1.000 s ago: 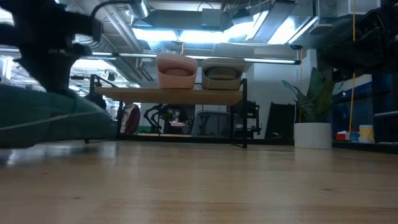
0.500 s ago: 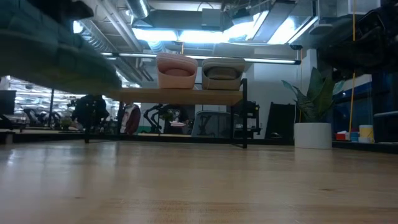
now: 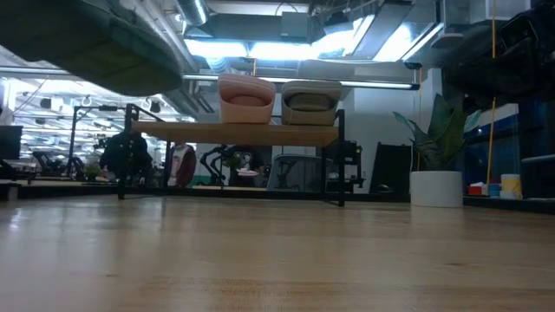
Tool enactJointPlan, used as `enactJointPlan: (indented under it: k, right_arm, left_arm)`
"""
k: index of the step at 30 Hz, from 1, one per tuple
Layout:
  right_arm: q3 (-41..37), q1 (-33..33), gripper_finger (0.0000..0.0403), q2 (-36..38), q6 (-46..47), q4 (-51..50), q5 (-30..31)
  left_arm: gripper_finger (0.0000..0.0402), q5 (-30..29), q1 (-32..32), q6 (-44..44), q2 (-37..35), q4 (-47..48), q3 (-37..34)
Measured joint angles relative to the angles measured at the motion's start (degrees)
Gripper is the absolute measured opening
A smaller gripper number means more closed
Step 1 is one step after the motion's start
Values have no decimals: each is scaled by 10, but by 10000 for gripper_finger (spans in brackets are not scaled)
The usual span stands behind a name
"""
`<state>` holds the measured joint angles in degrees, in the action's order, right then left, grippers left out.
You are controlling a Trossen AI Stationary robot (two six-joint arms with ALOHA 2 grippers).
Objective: Pick and place slippers onto the shelf
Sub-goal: Put the pair of green slippers on the shelf
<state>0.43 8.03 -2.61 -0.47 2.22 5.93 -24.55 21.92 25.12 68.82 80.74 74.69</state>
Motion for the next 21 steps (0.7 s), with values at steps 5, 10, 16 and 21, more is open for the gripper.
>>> enactJointPlan:
  k: [5, 10, 16, 21]
  right_arm:
    - [0, 0, 92, 0, 0, 0, 0]
    - [0, 0, 92, 0, 0, 0, 0]
    - [0, 0, 92, 0, 0, 0, 0]
    - [0, 0, 92, 0, -2, 0, 0]
  left_arm:
    - [2, 1, -56, -60, 0, -2, 22]
    - [2, 14, -125, -116, 0, -2, 25]
    - [2, 44, -217, -184, 0, -7, 25]
    - [2, 52, -281, -255, 0, -41, 25]
